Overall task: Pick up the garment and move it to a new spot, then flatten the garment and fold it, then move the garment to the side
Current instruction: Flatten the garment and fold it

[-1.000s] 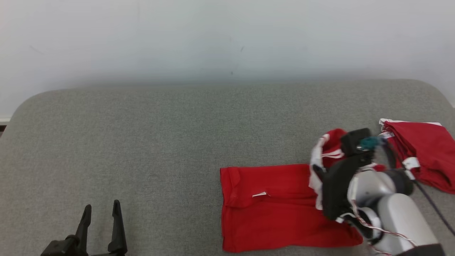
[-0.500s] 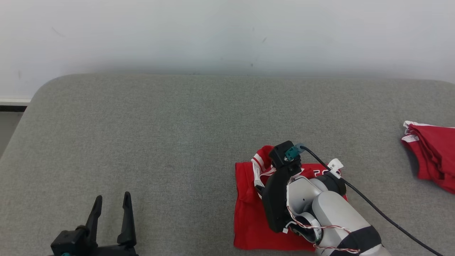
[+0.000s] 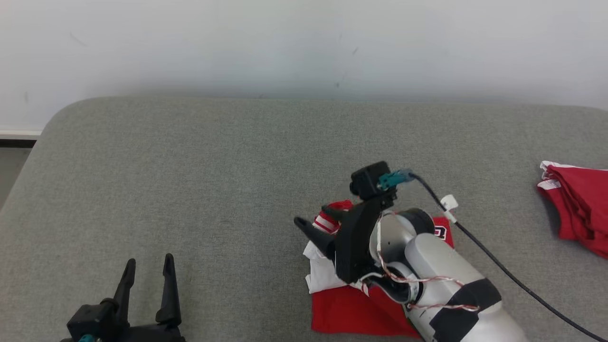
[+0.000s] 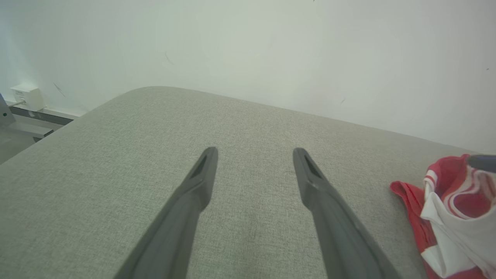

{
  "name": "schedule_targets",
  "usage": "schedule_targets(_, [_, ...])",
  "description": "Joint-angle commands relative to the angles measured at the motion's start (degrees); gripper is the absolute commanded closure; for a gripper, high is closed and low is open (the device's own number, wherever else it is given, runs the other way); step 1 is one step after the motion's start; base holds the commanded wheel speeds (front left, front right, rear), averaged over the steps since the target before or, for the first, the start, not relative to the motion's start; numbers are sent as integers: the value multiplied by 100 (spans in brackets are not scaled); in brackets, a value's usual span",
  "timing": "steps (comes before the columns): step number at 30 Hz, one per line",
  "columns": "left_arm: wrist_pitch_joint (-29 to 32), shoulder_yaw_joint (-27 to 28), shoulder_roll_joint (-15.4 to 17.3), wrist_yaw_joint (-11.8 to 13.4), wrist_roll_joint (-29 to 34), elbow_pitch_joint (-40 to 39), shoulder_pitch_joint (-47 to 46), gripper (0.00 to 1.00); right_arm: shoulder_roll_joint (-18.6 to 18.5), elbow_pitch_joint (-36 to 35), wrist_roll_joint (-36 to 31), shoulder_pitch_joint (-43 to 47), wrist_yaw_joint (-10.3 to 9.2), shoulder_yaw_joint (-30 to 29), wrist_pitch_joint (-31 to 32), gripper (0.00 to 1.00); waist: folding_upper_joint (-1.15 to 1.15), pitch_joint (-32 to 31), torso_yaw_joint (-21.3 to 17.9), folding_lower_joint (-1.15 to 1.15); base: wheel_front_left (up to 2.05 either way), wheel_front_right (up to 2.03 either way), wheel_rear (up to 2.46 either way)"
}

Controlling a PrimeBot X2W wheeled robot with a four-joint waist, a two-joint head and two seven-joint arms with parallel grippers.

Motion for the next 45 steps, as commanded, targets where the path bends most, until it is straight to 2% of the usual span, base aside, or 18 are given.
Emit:
schedule_targets(1, [-9, 49, -1, 4, 54, 21, 6, 0, 2, -145, 239, -167, -17, -128, -324, 0, 0, -66, -68, 0, 0, 0, 0])
schedule_targets(4, [-9, 96, 0, -13, 75, 33, 48, 0, 4, -226, 177, -253, -17, -421, -812, 0, 0, -154, -150, 0, 0, 0, 0])
schedule_targets(8, [-9, 158, 1, -35, 119, 45, 99, 0, -171, -265, -332, -97, -17, -955, -1392, 0, 0, -296, -271, 0, 0, 0, 0])
schedule_targets(16, [-9, 207, -1, -68, 102, 7, 214, 0, -587, -312, -1339, 719, -17, -1900, -1888, 0, 0, -434, -472, 0, 0, 0, 0])
schedule_targets(17, [-9, 203, 0, -75, 100, 9, 225, 0, -616, -309, -1488, 872, -17, -2039, -1908, 19, 0, -440, -488, 0, 0, 0, 0])
schedule_targets(18, [-9, 205, 0, -64, 100, 11, 231, 0, -635, -319, -1639, 1008, -17, -2148, -1925, 77, 0, -444, -502, 0, 0, 0, 0])
schedule_targets(19, [-9, 203, 0, -72, 102, 11, 233, 0, -644, -330, -1768, 1143, -17, -2228, -1929, 100, 0, -445, -512, 0, 0, 0, 0])
schedule_targets(22, [-9, 205, 0, -97, 133, 6, 208, 0, -554, -323, -2008, 1493, -17, -2403, -1914, 100, 0, -431, -530, 0, 0, 0, 0])
schedule_targets(26, [-9, 215, 0, -121, 186, 14, 130, 0, -395, -188, -2222, 1737, -17, -2328, -1900, 100, 0, -403, -517, 0, 0, 0, 0])
schedule_targets(33, [-9, 207, 0, -199, 226, 81, 57, 0, -63, 205, -2176, 1627, -17, -1518, -1917, 100, 0, -390, -418, 0, 0, 0, 0])
schedule_targets(36, [-9, 169, 0, -236, 243, 114, 23, 0, -8, 333, -1912, 1496, -17, -1018, -1962, 100, 0, -388, -376, 0, 0, 0, 0])
schedule_targets(42, [-7, 43, 0, -243, 216, 218, -133, 0, -5, 30, -569, 1232, -17, 406, -2065, 100, 0, -362, -272, 0, 0, 0, 0])
schedule_targets(45, [-6, 47, 2, -250, 222, 241, -153, 0, -1, -120, -215, 1081, -17, 760, -2164, 100, 0, -350, -252, 0, 0, 0, 0])
